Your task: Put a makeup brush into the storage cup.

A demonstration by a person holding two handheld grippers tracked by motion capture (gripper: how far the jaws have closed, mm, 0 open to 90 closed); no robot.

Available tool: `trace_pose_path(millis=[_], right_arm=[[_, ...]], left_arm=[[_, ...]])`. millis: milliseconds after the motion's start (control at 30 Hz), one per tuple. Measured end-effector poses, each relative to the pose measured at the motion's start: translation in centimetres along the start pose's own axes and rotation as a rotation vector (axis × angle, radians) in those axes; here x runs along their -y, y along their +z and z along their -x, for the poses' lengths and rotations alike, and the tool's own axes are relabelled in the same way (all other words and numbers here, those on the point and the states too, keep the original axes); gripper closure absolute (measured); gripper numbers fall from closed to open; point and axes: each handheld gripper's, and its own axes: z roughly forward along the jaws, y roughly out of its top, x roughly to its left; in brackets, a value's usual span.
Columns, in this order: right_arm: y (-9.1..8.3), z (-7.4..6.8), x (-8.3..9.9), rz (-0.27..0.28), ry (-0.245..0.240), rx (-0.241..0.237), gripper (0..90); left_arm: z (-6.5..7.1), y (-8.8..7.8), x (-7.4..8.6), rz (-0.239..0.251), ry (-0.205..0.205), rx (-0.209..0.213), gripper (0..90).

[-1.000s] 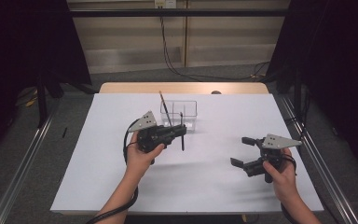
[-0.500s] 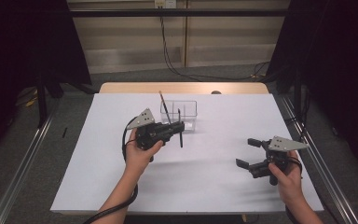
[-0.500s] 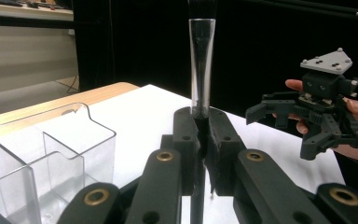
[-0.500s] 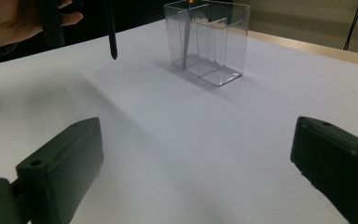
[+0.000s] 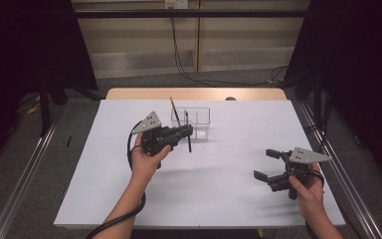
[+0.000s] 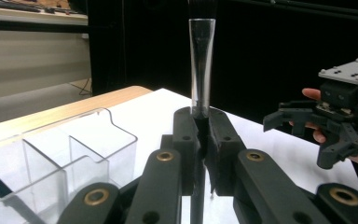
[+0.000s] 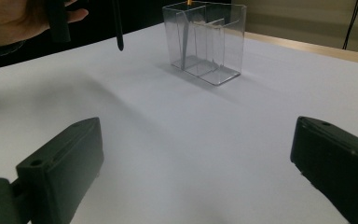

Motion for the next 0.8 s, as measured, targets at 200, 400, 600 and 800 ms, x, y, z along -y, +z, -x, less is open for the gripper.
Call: trace_pose_path(millis=[200,400,600,800], right_arm=[[-0.1,0.0,0.2,0.001,-0.006,-0.003,2.2],[-0.2,-0.1,0.2,0.003,-0.008,0.007,2.1],[-0.3,-0.1,0.3,-0.001,-0.006,0.005,2.2],[-0.4,-0.1,0.3,0.007,-0.003,0.004,2.2]], left_arm=[[-0.5,-0.2,-0.4,0.006,0.003,-0.021,83.4],[-1.0,-0.2,-0.7,0.009,-0.001,-0.038,83.4],[-1.4,-0.2,-1.1,0.011,-0.001,-0.050,83.4],[-1.8,-0.1,-1.7,0.018,0.002,-0.063,83.5]])
